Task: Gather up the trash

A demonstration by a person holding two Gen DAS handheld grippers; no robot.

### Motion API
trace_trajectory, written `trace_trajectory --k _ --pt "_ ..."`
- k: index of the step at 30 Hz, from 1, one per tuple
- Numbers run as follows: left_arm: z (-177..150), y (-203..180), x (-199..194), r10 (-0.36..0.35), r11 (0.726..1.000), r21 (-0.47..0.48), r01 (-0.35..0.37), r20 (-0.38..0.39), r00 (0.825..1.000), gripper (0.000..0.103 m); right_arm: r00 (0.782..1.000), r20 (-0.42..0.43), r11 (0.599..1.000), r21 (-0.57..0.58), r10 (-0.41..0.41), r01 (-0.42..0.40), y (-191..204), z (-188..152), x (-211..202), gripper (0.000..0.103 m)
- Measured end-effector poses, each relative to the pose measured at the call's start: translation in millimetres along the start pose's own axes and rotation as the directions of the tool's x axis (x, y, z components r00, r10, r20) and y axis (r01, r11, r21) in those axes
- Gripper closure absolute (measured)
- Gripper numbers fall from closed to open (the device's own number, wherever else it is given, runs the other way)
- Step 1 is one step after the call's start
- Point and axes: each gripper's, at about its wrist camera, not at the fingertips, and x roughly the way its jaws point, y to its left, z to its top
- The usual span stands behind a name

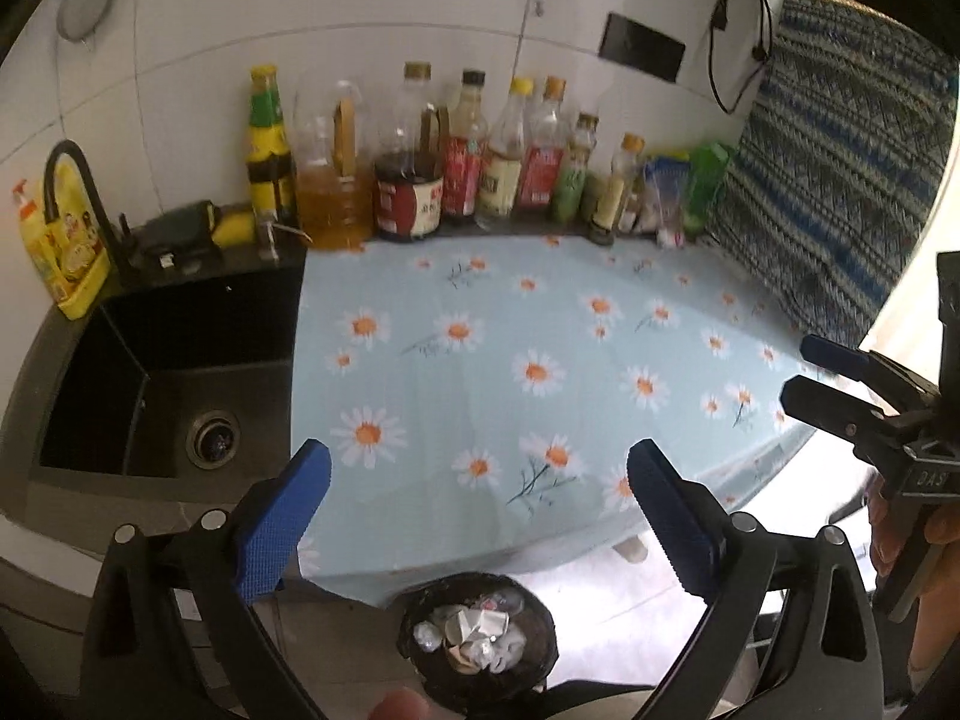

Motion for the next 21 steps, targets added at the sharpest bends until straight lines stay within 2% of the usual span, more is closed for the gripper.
trace_trajectory --k 11,21 --pt "16 -37 -33 0.062 0.998 -0.020 -0.061 0.093 0.994 0.007 0.998 0.060 0.999 -0.025 0.021 -0.020 -20 18 -30 0.005" --pt "11 -56 -47 0.106 0.994 -0.015 -0.105 0.121 0.987 0.007 0.995 0.074 0.997 -0.056 0.060 -0.056 -27 15 -40 0.005"
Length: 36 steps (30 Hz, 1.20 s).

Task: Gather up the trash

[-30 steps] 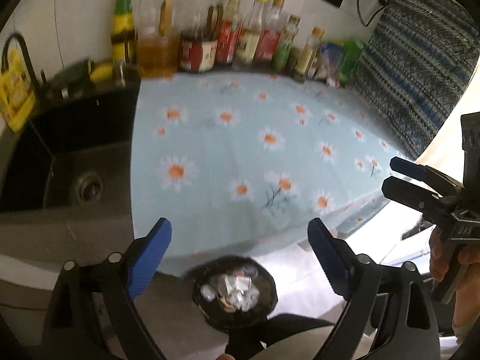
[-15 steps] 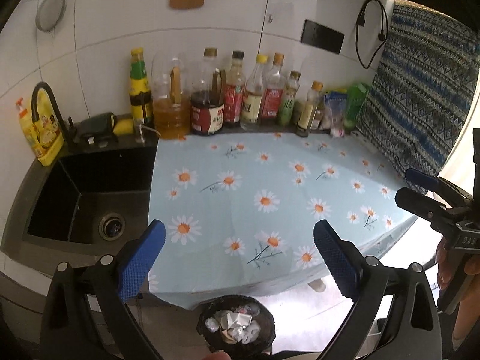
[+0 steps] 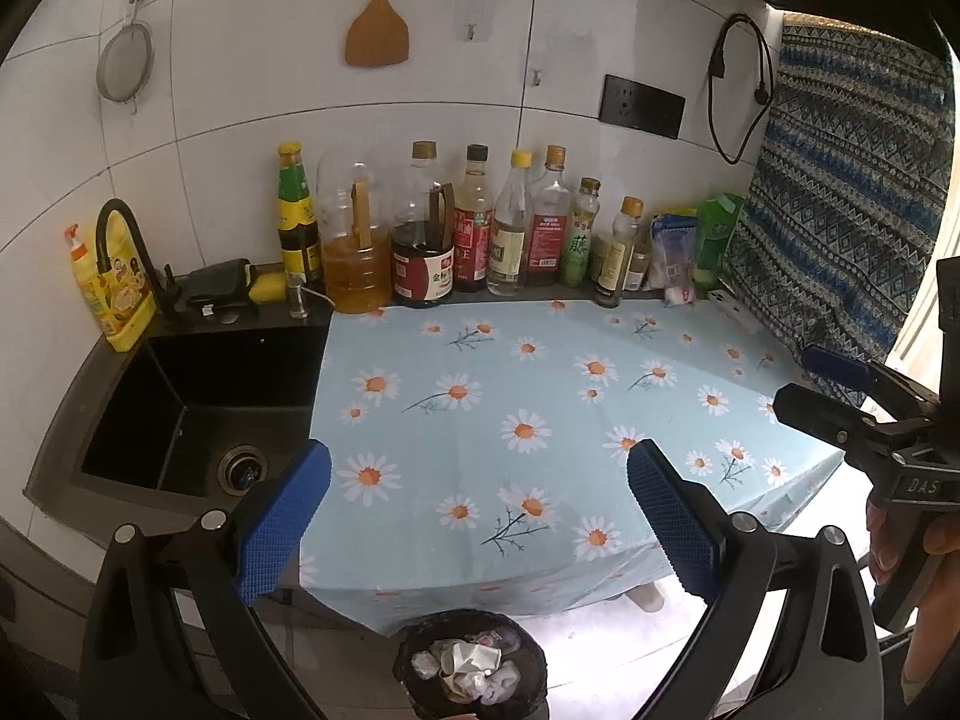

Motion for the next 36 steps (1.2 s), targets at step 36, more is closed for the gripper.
trace_trajectory --k 36 --pt "-14 -5 -1 -0.001 1.000 -0.021 0.000 -0.011 1.000 0.007 1.000 -0.013 1.000 0.014 -0.004 0.004 -6 -14 -11 0.005"
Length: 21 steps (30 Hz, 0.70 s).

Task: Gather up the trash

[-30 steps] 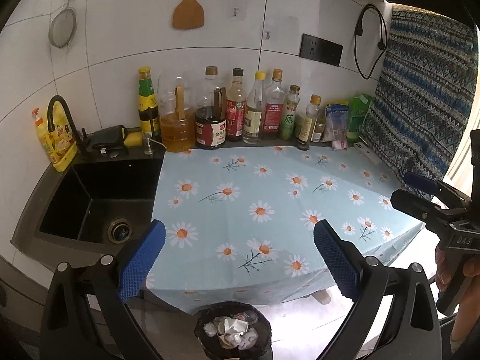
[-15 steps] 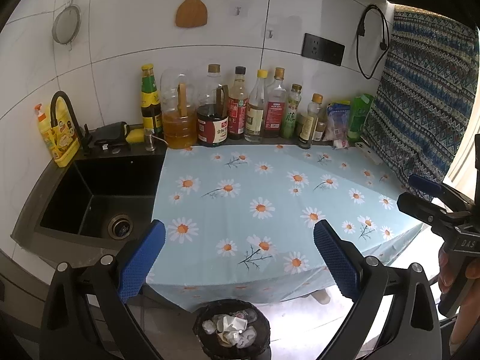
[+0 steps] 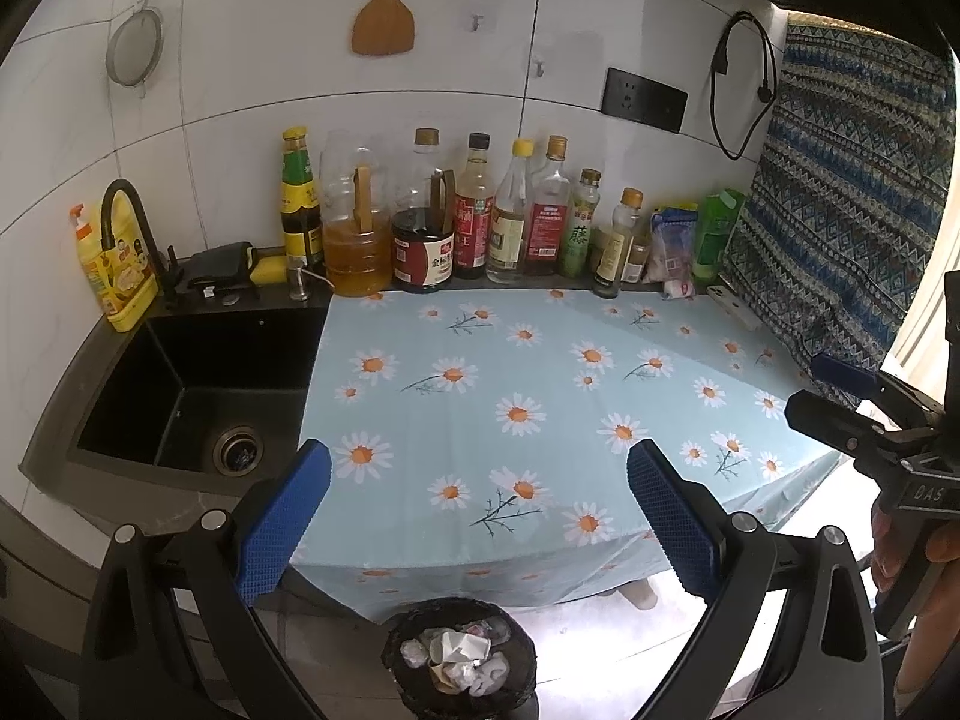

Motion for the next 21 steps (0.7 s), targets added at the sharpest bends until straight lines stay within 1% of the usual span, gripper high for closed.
trace_trajectory --k 21 --pt "-0.7 -10.1 7.3 -0.005 1.000 0.013 0.005 -0.030 1.000 0.007 1.000 -0.014 1.000 0.004 0.007 -0.007 -5.3 -0.3 3.7 0.005"
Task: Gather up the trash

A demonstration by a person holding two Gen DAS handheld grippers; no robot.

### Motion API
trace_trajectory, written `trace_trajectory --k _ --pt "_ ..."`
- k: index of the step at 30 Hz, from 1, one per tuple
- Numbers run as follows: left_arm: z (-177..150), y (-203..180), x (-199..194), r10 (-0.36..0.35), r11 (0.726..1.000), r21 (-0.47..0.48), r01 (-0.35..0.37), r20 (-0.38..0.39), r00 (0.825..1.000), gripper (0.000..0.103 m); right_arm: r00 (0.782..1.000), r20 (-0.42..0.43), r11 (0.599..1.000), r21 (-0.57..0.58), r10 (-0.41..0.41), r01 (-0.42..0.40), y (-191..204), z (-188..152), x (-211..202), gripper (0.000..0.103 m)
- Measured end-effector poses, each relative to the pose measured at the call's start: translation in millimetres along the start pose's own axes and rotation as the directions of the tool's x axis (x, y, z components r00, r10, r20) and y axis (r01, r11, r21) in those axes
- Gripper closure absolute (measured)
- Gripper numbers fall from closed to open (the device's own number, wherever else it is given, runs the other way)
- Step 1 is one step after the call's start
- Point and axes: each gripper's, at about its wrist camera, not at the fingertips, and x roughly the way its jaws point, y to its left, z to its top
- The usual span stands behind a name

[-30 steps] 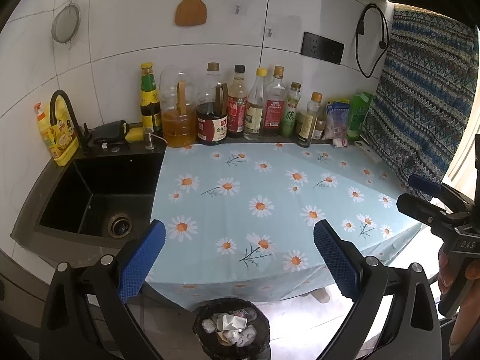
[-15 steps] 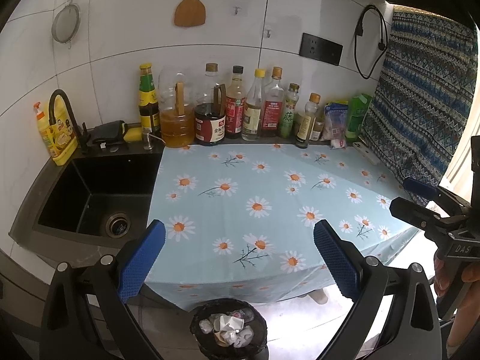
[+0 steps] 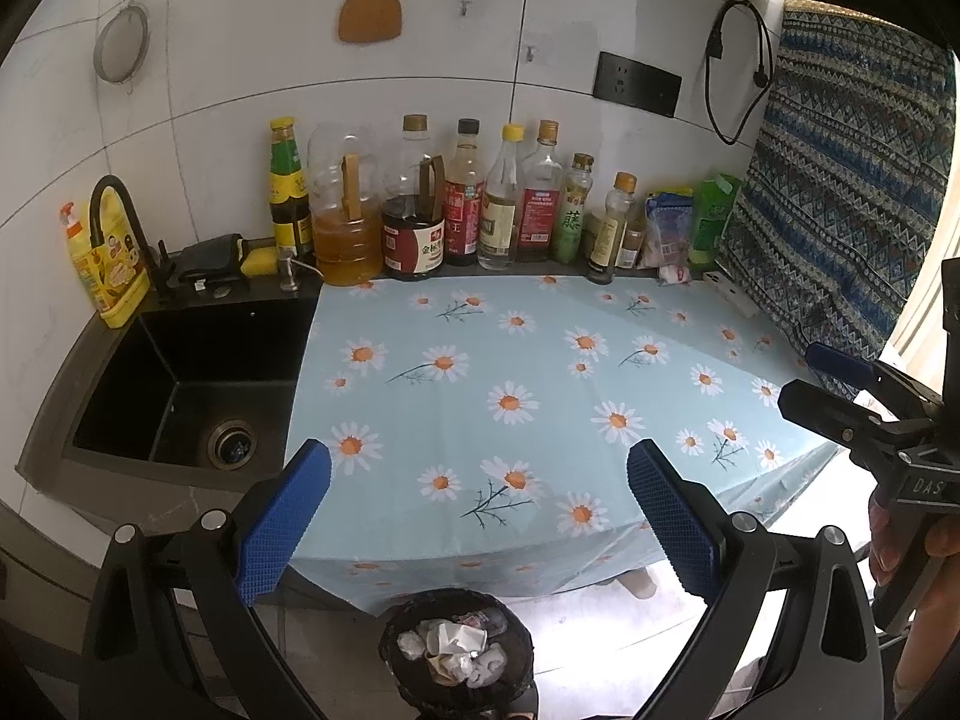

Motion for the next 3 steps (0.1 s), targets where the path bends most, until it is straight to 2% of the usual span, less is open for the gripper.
trace_trajectory --k 3 --pt "0.0 -2.6 0.1 0.001 1.000 0.008 -0.001 0.000 1.000 0.007 1.000 0.003 1.000 -0.001 -0.001 0.001 -1.5 0.3 -0.1 0.005"
